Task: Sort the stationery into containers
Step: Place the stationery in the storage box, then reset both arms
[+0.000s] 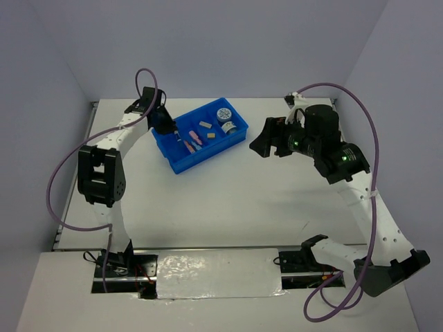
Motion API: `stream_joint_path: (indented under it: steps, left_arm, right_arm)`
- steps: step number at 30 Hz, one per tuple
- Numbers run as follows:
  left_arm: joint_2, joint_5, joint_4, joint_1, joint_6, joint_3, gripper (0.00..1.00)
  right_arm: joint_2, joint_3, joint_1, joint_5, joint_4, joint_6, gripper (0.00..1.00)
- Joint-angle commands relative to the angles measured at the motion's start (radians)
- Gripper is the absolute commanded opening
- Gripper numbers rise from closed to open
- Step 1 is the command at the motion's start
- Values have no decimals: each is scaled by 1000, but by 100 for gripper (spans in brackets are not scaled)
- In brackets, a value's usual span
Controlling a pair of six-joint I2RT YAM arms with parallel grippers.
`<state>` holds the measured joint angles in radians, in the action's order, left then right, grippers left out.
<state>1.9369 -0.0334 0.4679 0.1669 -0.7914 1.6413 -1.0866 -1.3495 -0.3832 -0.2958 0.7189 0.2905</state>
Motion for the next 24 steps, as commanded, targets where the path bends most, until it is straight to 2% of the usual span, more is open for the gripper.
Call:
stream_joint_path:
  steps: [1,5,8,9,11,12,15,17,19,20,22,24]
  left_arm:
    - [-24,-33,-29,0,-42,9,20]
    - [-49,-20,-77,-7,-58,-87,24]
    - [-47,-25,-71,-10,-62,-89,43]
    - [-53,-23,-63,-9,-66,-83,56]
    - [-75,-20,-60,-10,-72,-87,64]
    - [-107,6,-54,-9,-75,-89,72]
    - [-150,26,-20,-12,-85,-69,81]
    - [-177,29,12,-10,-59,-31,83]
    - [-237,65,49,-9,-2,18,87]
    - [-272,84,79,-6,27,44,93]
    - [-305,150,148,-6,119,130,96]
    - [-354,213,276,-6,197,181,99]
  right_arm:
    - [27,-79,4,-39,33,-8,86]
    - [11,-132,4,-43,54,-25,86]
    - [-6,-157,3,-51,65,-31,86]
    - [-15,-172,4,-54,66,-36,86]
    - [-22,-183,3,-52,71,-40,86]
    - [-25,-188,3,-52,70,-42,86]
    - [-36,-191,3,-52,62,-42,86]
    - [-41,-188,3,-39,60,-50,86]
    - [-44,-188,4,28,71,-60,86]
    - [-44,-188,4,64,86,-71,88]
    - [-32,-191,3,150,111,-73,97]
    - [-10,-198,4,277,149,-68,100]
